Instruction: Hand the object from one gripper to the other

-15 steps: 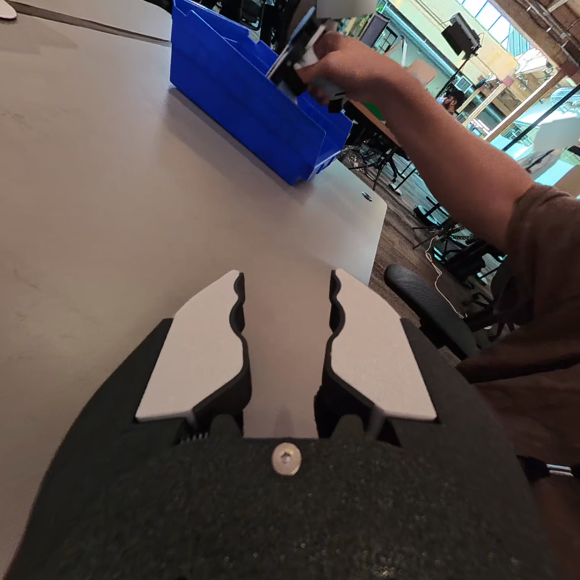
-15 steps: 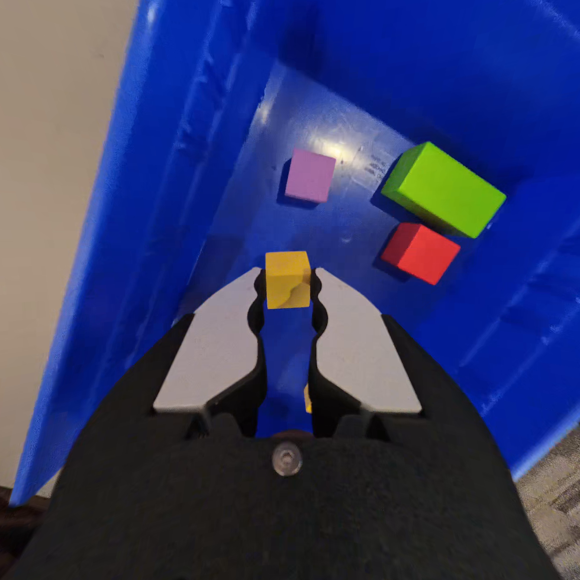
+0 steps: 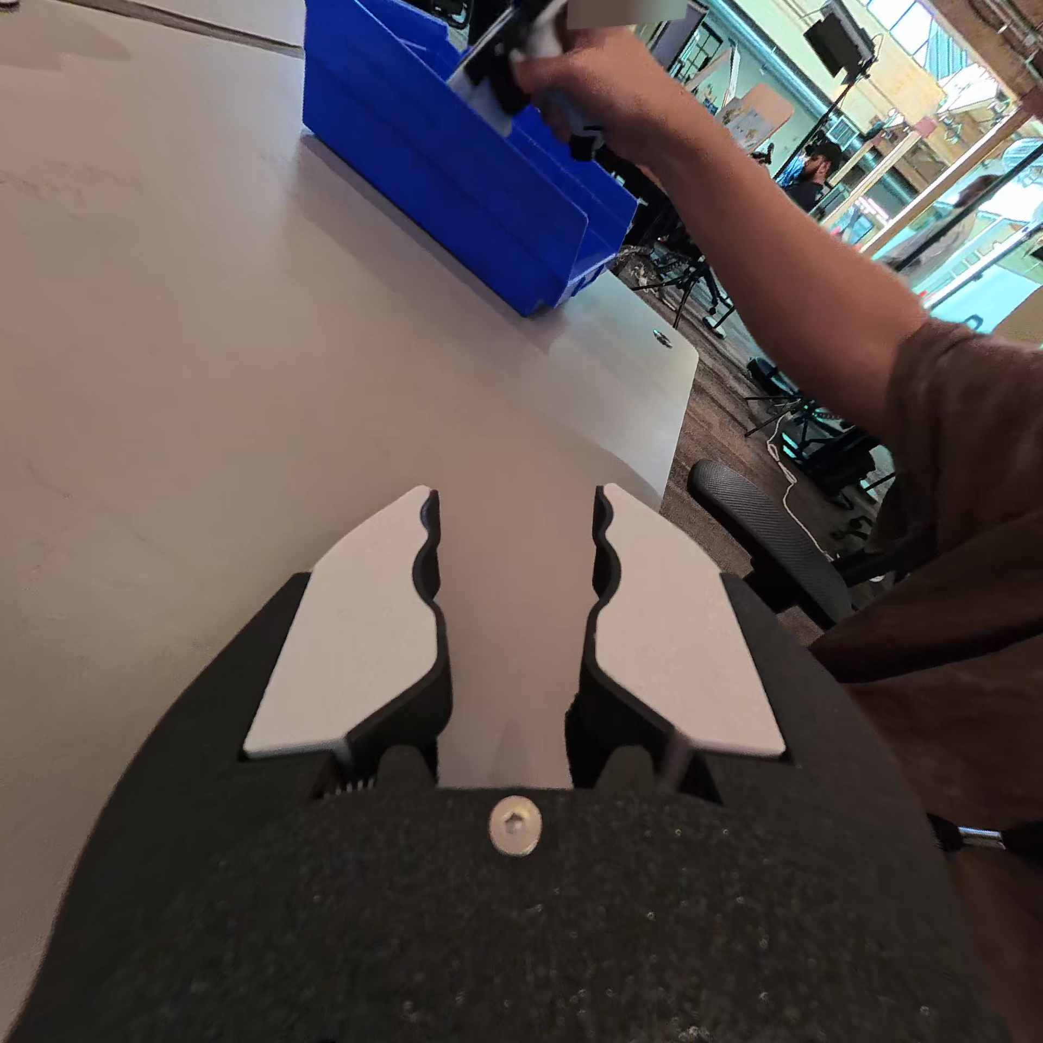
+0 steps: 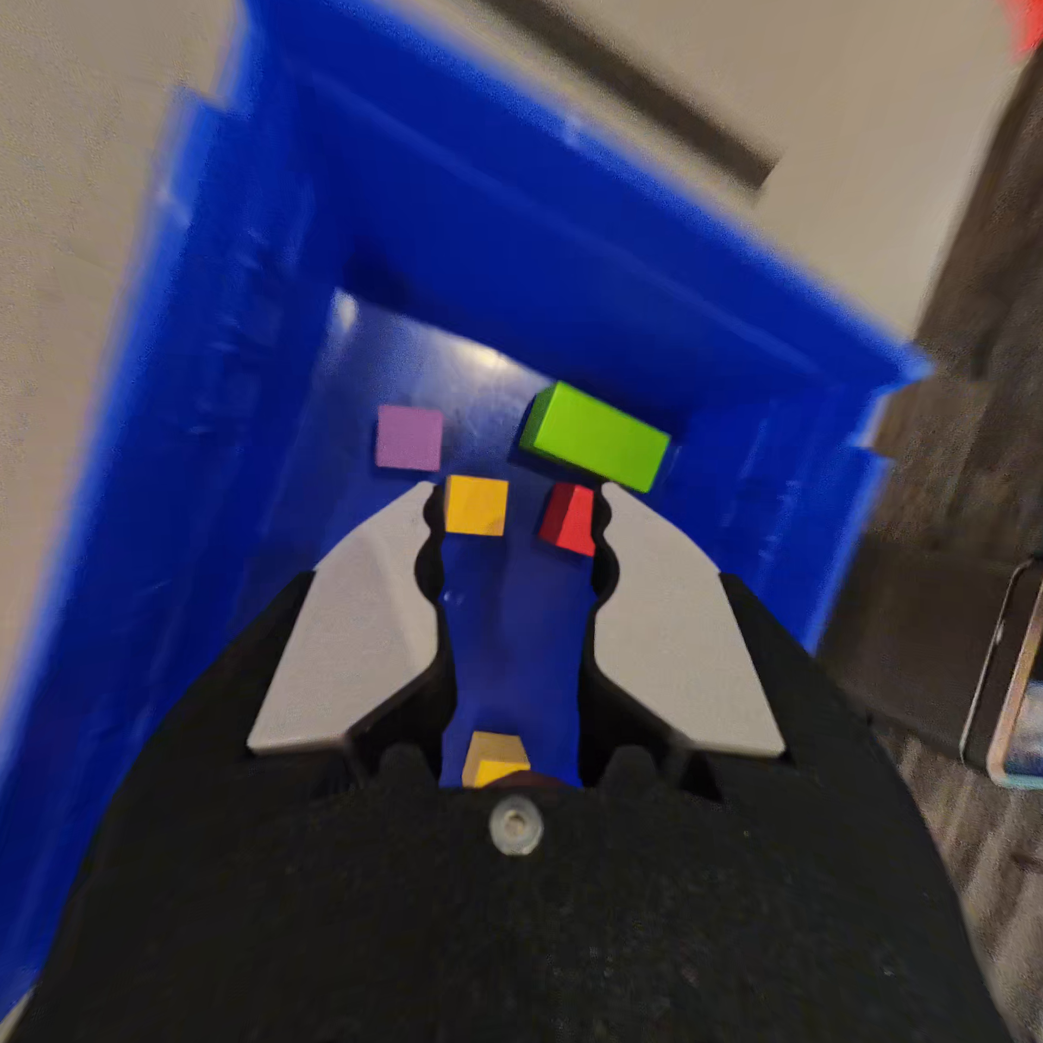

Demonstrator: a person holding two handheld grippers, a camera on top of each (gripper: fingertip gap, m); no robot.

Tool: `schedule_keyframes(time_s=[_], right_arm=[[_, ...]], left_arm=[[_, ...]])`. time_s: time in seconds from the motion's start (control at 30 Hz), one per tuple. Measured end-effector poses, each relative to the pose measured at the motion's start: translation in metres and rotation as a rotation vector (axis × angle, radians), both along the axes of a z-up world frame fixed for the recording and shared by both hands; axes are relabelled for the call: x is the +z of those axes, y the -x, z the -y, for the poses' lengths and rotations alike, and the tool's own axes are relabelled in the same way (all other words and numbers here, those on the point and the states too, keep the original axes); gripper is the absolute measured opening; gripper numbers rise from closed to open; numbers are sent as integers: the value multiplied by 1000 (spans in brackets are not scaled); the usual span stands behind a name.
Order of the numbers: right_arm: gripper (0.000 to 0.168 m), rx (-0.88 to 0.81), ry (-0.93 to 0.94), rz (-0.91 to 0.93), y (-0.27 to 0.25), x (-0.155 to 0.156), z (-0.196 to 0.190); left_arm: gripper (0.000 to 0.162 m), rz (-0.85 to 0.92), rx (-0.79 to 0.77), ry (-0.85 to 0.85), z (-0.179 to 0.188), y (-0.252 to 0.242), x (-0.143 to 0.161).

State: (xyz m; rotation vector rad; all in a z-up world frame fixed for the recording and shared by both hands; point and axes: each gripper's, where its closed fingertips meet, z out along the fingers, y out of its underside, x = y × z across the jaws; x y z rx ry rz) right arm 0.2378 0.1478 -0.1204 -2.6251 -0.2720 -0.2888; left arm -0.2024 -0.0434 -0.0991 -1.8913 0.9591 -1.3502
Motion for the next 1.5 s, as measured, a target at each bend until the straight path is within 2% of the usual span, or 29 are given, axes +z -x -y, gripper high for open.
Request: schedule_keyframes(time_s=[0.07,0.13,0.23,0.3,0.37,0.47,0.57,0.63,0.73,0.8,0.9,0.97,1.03,1.17,1.27,1.4,1.43,1.5], right_arm=[[51,39,-209,-37,20,53,10],[51,121,-400,-115,56,97,39],[41,310,-609,-365,142,121,106],[39,448,-645,-566,206,107,153],[39,537,-613,-711,260,79,190],[40,569,-593,-814,312,40,216],[40,614,-515,-784,335,15,228],[40,651,-566,-743,342,11,227],[41,696,-536,-706,349,10,229],[40,724,-583,-667,349,16,229],[40,743,-596,-609,344,13,232],[40,753,-585,-590,343,10,234],[40,764,-585,-584,344,11,234],[40,786,-583,-575,347,11,234],[40,792,-568,-553,347,5,236],[40,797,-556,-536,347,0,236],[40,793,-550,-533,347,-1,235],[40,792,-544,-541,348,-2,235]], left_arm=[[52,-6,11,-20,-3,3,0],[52,-33,30,-61,-7,6,-1],[52,-62,38,-115,-11,8,3],[52,-89,52,-158,-13,11,2],[52,-115,56,-181,-15,12,-3],[53,-91,24,-169,-9,6,-5],[53,-76,-1,-192,-3,3,-4],[53,-83,-4,-215,-4,5,3],[56,-143,32,-253,-17,28,22],[59,-242,85,-275,-39,55,31],[61,-481,191,-246,-88,106,28],[67,-665,239,-203,-123,137,19],[65,-821,300,-181,-164,164,12],[66,-1000,320,-64,-228,187,-9],[67,-1080,362,20,-272,196,-24],[65,-1047,520,209,-317,197,-33],[64,-1027,575,268,-326,197,-35],[50,-997,720,377,-345,201,-40]])
